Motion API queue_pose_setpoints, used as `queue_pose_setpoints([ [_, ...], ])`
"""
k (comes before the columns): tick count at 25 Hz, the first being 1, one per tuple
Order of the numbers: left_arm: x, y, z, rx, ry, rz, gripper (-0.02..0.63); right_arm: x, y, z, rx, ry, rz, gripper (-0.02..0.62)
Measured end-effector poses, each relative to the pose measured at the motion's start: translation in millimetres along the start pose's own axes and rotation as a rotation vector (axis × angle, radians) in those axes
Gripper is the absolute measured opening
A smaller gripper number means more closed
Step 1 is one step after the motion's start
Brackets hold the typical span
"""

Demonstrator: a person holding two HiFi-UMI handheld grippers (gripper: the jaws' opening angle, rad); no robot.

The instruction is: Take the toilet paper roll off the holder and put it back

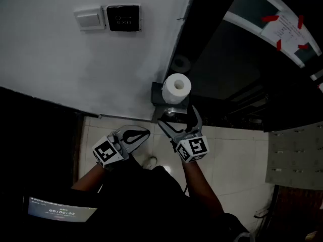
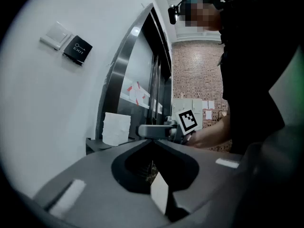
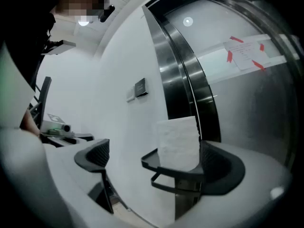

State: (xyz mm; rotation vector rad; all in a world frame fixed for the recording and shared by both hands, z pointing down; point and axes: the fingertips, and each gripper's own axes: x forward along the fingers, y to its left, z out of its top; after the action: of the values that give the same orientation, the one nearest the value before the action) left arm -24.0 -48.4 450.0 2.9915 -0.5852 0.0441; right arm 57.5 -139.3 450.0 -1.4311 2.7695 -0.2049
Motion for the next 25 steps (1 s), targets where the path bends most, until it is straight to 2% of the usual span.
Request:
queue_pose_setpoints([
  [4, -2.9, 1.7, -0.7, -0.006, 0.006, 0.003, 0.002, 30.8, -30.9, 10.9, -0.025, -0.012, -0.105, 0.586],
  [9, -7.4, 6.1, -0.3, -0.018, 0.012, 0.014, 0.002, 61.3, -42.2, 18.3, -0.048, 0.014, -0.124, 0.586],
  [16, -12.6, 14.0, 3.0, -0.038, 0.014, 0.03, 0.002, 68.9, -43.2, 11.1, -0.105, 0.088, -0.177, 0.583],
  [17, -12.3, 14.1, 3.5, -0.043, 0.015, 0.029, 0.002, 68.2, -45.2, 10.8, -0.109, 0.096, -0.191, 0.571],
  [19, -11.4, 14.2, 3.4, -0.043, 0.014, 0.025, 0.002, 65.8, -49.6, 11.4, -0.109, 0.106, -0.208, 0.419],
  [25, -9.5, 16.4, 1.0, -0.03, 0.012, 0.013, 0.002, 58.0, -50.7, 19.1, -0.066, 0.053, -0.193, 0.407],
])
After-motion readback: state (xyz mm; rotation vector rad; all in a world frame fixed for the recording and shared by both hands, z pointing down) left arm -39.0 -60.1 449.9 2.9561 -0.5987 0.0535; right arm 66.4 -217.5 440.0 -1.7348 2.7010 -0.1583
